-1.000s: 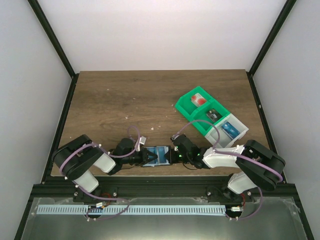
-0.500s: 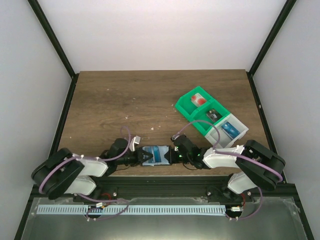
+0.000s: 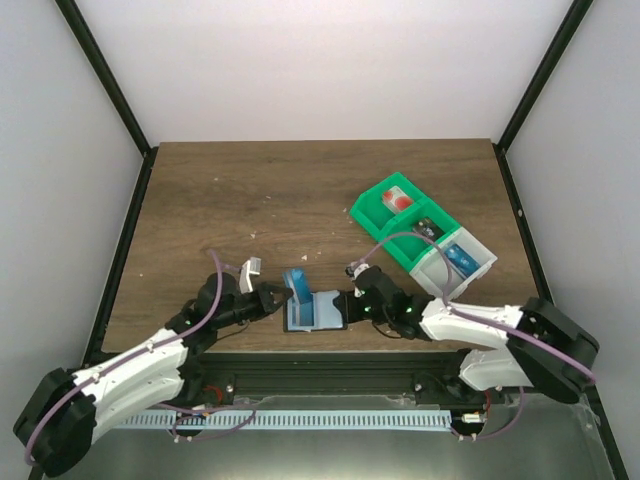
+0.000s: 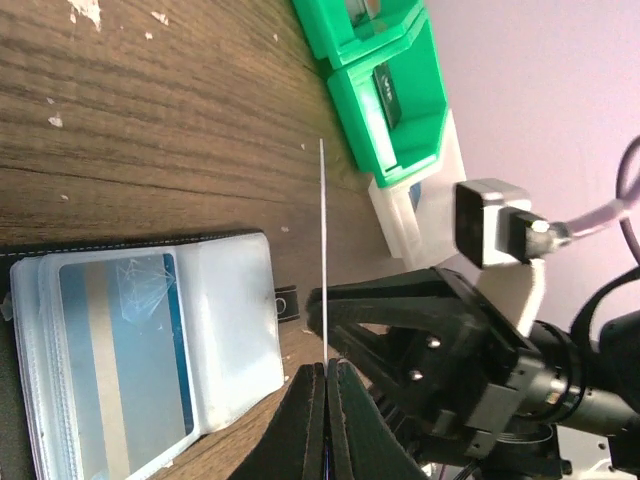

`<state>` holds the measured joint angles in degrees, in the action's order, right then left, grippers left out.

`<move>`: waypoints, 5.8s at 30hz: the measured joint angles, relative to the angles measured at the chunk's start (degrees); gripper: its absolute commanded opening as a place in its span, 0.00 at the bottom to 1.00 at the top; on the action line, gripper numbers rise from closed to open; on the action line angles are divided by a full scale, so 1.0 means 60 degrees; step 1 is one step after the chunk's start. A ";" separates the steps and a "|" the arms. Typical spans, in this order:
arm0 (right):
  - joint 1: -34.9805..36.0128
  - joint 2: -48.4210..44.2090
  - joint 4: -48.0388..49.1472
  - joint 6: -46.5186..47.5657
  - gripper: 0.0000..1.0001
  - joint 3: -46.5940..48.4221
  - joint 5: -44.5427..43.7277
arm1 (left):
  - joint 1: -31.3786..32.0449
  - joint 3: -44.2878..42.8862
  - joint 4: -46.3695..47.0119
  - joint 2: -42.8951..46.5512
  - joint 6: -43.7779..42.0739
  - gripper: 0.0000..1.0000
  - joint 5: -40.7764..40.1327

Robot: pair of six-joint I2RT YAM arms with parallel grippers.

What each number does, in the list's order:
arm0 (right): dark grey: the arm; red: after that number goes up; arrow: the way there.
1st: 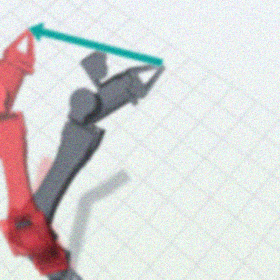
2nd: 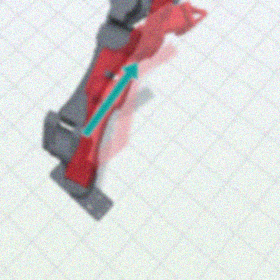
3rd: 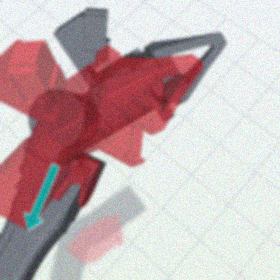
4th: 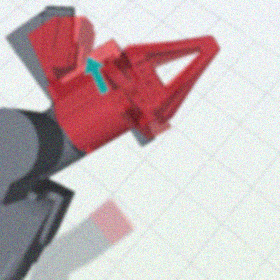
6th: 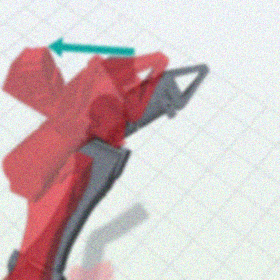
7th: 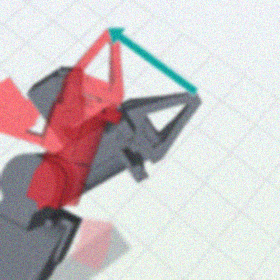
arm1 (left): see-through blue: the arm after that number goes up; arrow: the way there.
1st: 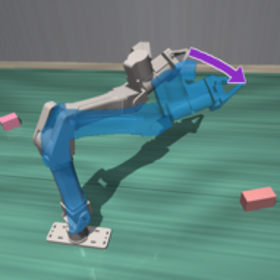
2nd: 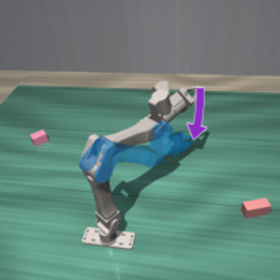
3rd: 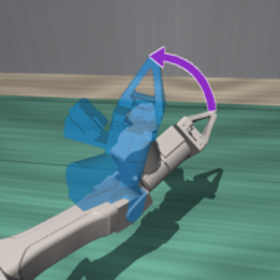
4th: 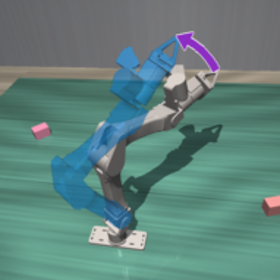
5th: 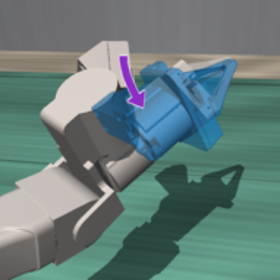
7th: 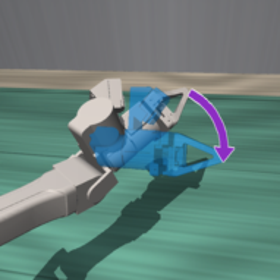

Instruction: Take the credit cards out of the card holder

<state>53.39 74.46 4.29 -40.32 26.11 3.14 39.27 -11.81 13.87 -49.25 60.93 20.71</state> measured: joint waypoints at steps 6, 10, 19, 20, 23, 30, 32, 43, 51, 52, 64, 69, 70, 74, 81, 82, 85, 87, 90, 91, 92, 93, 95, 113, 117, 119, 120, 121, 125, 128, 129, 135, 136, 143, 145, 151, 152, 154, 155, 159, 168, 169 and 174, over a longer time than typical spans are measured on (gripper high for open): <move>0.0004 -0.1749 0.1188 0.1628 0.21 -0.0259 -0.0102 | -0.0047 -0.0069 -0.0812 0.0809 0.0102 0.00 -0.0120; 0.0379 -0.2790 0.3122 0.4029 0.24 -0.1246 -0.0018 | -0.0066 -0.0160 -0.1049 0.1056 0.0415 0.00 -0.0095; 0.0933 -0.3115 0.5348 0.9082 0.34 -0.1880 0.0408 | -0.0087 -0.1330 -0.1654 0.1399 0.1217 0.00 -0.0149; 0.0933 -0.3027 0.5512 0.9475 0.35 -0.1876 0.0419 | -0.0087 -0.1439 -0.1676 0.1439 0.1286 0.00 -0.0164; 0.0940 -0.2634 0.5916 1.0641 0.38 -0.1876 0.0353 | -0.0095 -0.1585 -0.1687 0.1577 0.1577 0.00 -0.0164; 0.1370 -0.1756 0.6739 1.2590 0.44 -0.1840 -0.0368 | -0.0102 -0.1446 -0.1756 0.1894 0.2313 0.00 -0.0011; 0.1566 -0.1479 0.6925 1.3009 0.44 -0.1807 -0.0579 | -0.0102 -0.1402 -0.1752 0.1963 0.2455 0.00 0.0055; 0.2080 -0.0572 0.7992 1.4149 0.21 -0.1610 -0.1392 | -0.0102 -0.0885 -0.1319 0.1949 0.3100 0.00 0.0678; 0.2262 -0.0528 0.8098 1.4327 0.01 -0.1639 -0.1446 | -0.0157 -0.0761 -0.0783 0.1894 0.3344 0.41 0.0892; 0.2262 -0.0627 0.8113 1.4203 0.01 -0.1668 -0.1457 | -0.0153 -0.0761 -0.0714 0.1902 0.3268 0.50 0.0958; 0.2248 -0.2335 0.4637 0.8732 0.00 -0.0390 -0.3260 | -0.0146 -0.1599 -0.1810 0.1993 0.1508 1.00 0.0794; 0.1668 -0.3231 0.2900 0.6182 0.00 -0.0022 -0.3144 | -0.0146 -0.2018 -0.2361 0.1606 0.0495 1.00 0.0488; 0.1344 -0.3410 0.2550 0.5705 0.00 -0.0011 -0.2980 | -0.0146 -0.2044 -0.2444 0.1541 0.0299 1.00 0.0459; -0.0197 -0.3938 0.1242 0.4036 0.00 0.0087 -0.2295 | -0.0146 -0.2069 -0.2776 0.1355 -0.0328 0.99 0.0393; -0.2047 -0.4295 -0.0852 0.2091 0.00 0.0412 -0.1621 | -0.0146 -0.2073 -0.3082 0.1333 -0.0925 0.99 0.0368; -0.2379 -0.4302 -0.1217 0.1836 0.00 0.0550 -0.1555 | -0.0146 -0.2084 -0.3169 0.1333 -0.0984 0.99 0.0350; -0.3133 -0.4462 -0.2175 0.1242 0.00 0.0991 -0.1526 | -0.0146 -0.2226 -0.3464 0.1308 -0.1228 0.99 0.0288; -0.3544 -0.4721 -0.2710 0.0922 0.01 0.1220 -0.1566 | -0.0146 -0.2361 -0.3621 0.1290 -0.1388 0.99 0.0240; -0.4207 -0.5195 -0.3457 0.0488 0.01 0.1588 -0.1829 | -0.0146 -0.2521 -0.3789 0.1264 -0.1636 0.99 0.0200; -0.4452 -0.5297 -0.3694 0.0339 0.00 0.1730 -0.1963 | -0.0146 -0.2539 -0.3814 0.1235 -0.1712 0.99 0.0193; -0.4666 -0.5362 -0.3905 0.0215 0.00 0.1861 -0.2080 | -0.0146 -0.2539 -0.3843 0.1209 -0.1759 0.99 0.0189; -0.4907 -0.5424 -0.4175 0.0040 0.01 0.2022 -0.2226 | -0.0146 -0.2539 -0.3909 0.1162 -0.1803 0.99 0.0197; -0.5238 -0.5541 -0.4575 -0.0204 0.01 0.2233 -0.2510 | -0.0146 -0.2539 -0.3967 0.1035 -0.1909 0.99 0.0233; -0.7355 -0.4594 -0.6426 -0.0127 0.01 0.3457 -0.4710 | -0.0146 -0.3617 -0.5450 0.0186 -0.3891 1.00 0.0918; -0.8222 -0.4350 -0.6054 0.0106 0.00 0.3158 -0.4295 | -0.0146 -0.3617 -0.5537 0.0430 -0.3993 1.00 0.0943; -0.8593 -0.4197 -0.5843 0.0182 0.01 0.2940 -0.4044 | -0.0146 -0.3614 -0.5559 0.0561 -0.4014 1.00 0.0951; -0.8732 -0.4131 -0.5727 0.0215 0.01 0.2834 -0.3949 | -0.0146 -0.3617 -0.5566 0.0619 -0.4014 1.00 0.0951; -0.8888 -0.4069 -0.5581 0.0277 0.01 0.2674 -0.3803 | -0.0146 -0.3614 -0.5566 0.0699 -0.4018 1.00 0.0954; -0.9165 -0.3796 -0.5359 0.0321 0.00 0.2426 -0.3417 | -0.0146 -0.3614 -0.5544 0.0892 -0.4014 1.00 0.0951; -0.9198 -0.3588 -0.5180 0.0317 0.00 0.2353 -0.3187 | -0.0146 -0.3614 -0.5548 0.0896 -0.4018 1.00 0.0943; -0.9198 -0.3559 -0.5111 0.0310 0.01 0.2302 -0.3118 | -0.0146 -0.3614 -0.5548 0.0896 -0.4018 1.00 0.0936; -0.9202 -0.3428 -0.4732 0.0204 0.01 0.1741 -0.2739 | -0.0146 -0.3614 -0.5548 0.0896 -0.4018 1.00 0.0874; -0.9202 -0.3344 -0.4728 0.0193 0.01 0.1727 -0.2718 | -0.0146 -0.3614 -0.5548 0.0896 -0.4018 1.00 0.0874; -0.9235 -0.3031 -0.3916 0.0262 0.01 0.1424 -0.2612 | -0.0146 -0.3614 -0.5548 0.0900 -0.4018 1.00 0.0834; -0.9278 -0.2998 -0.3617 0.0317 0.01 0.1180 -0.2492 | -0.0146 -0.3614 -0.5548 0.0900 -0.4018 1.00 0.0790; -0.9504 -0.2368 -0.3071 0.0433 0.01 0.0991 -0.2047 | -0.0146 -0.3614 -0.5552 0.0900 -0.4022 1.00 0.0619; -0.9555 -0.2277 -0.2983 0.0474 0.01 0.0991 -0.1945 | -0.0146 -0.3614 -0.5548 0.0900 -0.4025 1.00 0.0619; -0.9708 -0.2164 -0.2801 0.0535 0.01 0.0991 -0.1705 | -0.0146 -0.3614 -0.5552 0.0900 -0.4029 1.00 0.0594; -0.9796 -0.2135 -0.2725 0.0543 0.01 0.0991 -0.1577 | -0.0146 -0.3614 -0.5552 0.0900 -0.4033 1.00 0.0583; -1.0047 -0.2044 -0.2459 0.0594 0.01 0.0973 -0.1137 | -0.0146 -0.3614 -0.5606 0.0907 -0.4095 1.00 0.0532; -1.0495 -0.1883 -0.2175 0.0772 0.02 0.0809 -0.0652 | -0.0146 -0.3614 -0.5625 0.1096 -0.4156 1.00 0.0433; -1.0550 -0.1821 -0.2178 0.0801 0.03 0.0801 -0.0641 | -0.0146 -0.3614 -0.5625 0.1093 -0.4160 1.00 0.0426; -1.0735 -0.1559 -0.2131 0.0892 0.08 0.0801 -0.0659 | -0.0146 -0.3614 -0.5621 0.1096 -0.4160 1.00 0.0412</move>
<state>-11.03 65.10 -8.49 -34.96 30.92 -0.82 38.39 -33.50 -19.86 -42.68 35.97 23.18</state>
